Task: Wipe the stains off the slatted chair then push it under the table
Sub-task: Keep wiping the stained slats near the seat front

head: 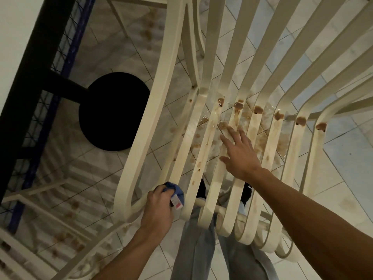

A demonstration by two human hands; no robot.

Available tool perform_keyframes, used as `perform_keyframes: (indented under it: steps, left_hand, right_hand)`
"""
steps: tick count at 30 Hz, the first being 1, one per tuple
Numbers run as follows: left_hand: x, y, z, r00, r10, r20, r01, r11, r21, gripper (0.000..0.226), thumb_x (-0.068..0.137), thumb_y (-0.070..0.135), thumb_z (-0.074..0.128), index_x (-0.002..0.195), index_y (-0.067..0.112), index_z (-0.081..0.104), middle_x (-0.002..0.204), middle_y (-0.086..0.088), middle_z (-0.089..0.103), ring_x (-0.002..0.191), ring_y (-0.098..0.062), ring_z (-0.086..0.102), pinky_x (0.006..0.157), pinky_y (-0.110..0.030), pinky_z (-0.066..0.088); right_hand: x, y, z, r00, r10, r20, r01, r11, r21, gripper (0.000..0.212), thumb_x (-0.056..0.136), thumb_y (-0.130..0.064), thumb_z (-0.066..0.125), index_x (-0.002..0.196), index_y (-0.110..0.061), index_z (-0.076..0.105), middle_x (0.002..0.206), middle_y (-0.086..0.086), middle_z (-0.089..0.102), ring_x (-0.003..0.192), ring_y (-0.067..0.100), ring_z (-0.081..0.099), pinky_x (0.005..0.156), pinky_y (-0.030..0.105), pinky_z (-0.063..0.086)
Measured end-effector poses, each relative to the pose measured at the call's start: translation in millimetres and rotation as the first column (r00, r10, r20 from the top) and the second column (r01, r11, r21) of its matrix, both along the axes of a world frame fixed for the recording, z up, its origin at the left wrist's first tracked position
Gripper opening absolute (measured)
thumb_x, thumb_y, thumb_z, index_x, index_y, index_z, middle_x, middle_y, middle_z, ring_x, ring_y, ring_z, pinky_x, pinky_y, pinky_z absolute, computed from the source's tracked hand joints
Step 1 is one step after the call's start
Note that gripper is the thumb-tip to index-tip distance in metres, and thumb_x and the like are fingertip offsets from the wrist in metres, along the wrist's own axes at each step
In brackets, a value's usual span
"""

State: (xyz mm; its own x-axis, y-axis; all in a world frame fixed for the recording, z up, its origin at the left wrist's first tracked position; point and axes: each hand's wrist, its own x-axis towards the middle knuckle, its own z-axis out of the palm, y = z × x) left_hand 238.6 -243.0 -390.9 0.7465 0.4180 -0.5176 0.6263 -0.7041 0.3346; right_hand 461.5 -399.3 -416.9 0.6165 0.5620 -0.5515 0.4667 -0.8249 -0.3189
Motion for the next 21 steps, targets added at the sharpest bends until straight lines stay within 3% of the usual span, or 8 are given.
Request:
perform_keyframes:
  steps: [5, 12, 16, 21]
  left_hand:
    - [28, -3, -3, 1.0, -0.001, 0.018, 0.0, 0.998, 0.063, 0.051, 0.08, 0.004, 0.073, 0.127, 0.019, 0.06, 0.127, -0.003, 0.054, 0.111, -0.026, 0.048, 0.093, -0.034, 0.049]
    - [-23, -10, 15, 0.996, -0.014, -0.092, 0.014, 1.0, 0.001, 0.043, 0.078, -0.003, 0.07, 0.118, 0.013, 0.067, 0.12, -0.007, 0.059, 0.111, -0.028, 0.054, 0.098, -0.036, 0.045]
    - [-7, -6, 14, 0.997, 0.028, -0.07, -0.029, 0.999, -0.026, 0.033, 0.082, 0.003, 0.066, 0.11, 0.019, 0.069, 0.11, -0.002, 0.06, 0.1, -0.025, 0.056, 0.087, -0.037, 0.05]
    - [26, -14, 9, 0.993, 0.116, 0.024, -0.116, 0.993, -0.004, 0.038, 0.09, 0.005, 0.062, 0.127, 0.015, 0.061, 0.125, -0.003, 0.054, 0.107, -0.025, 0.048, 0.087, -0.035, 0.048]
  right_hand:
    - [-2, 2, 2, 1.0, -0.01, -0.004, 0.01, 1.0, -0.013, 0.072, 0.097, -0.034, 0.055, 0.155, -0.023, 0.015, 0.164, 0.004, -0.008, 0.149, 0.036, -0.011, 0.122, 0.052, 0.006]
    - [-14, -9, 5, 0.999, 0.027, -0.029, -0.029, 0.998, -0.059, 0.089, 0.091, -0.051, 0.058, 0.156, -0.027, 0.002, 0.163, 0.004, -0.015, 0.148, 0.036, -0.017, 0.12, 0.056, 0.003]
    - [-21, -17, 6, 0.999, 0.038, -0.034, -0.04, 0.997, -0.067, 0.098, 0.088, -0.053, 0.062, 0.157, -0.023, 0.0, 0.163, 0.004, -0.017, 0.148, 0.033, -0.019, 0.121, 0.055, 0.001]
    - [-20, -21, 7, 0.998, 0.055, -0.044, -0.058, 0.996, -0.062, 0.098, 0.088, -0.052, 0.064, 0.157, -0.023, 0.0, 0.163, 0.004, -0.018, 0.148, 0.033, -0.019, 0.121, 0.054, 0.002]
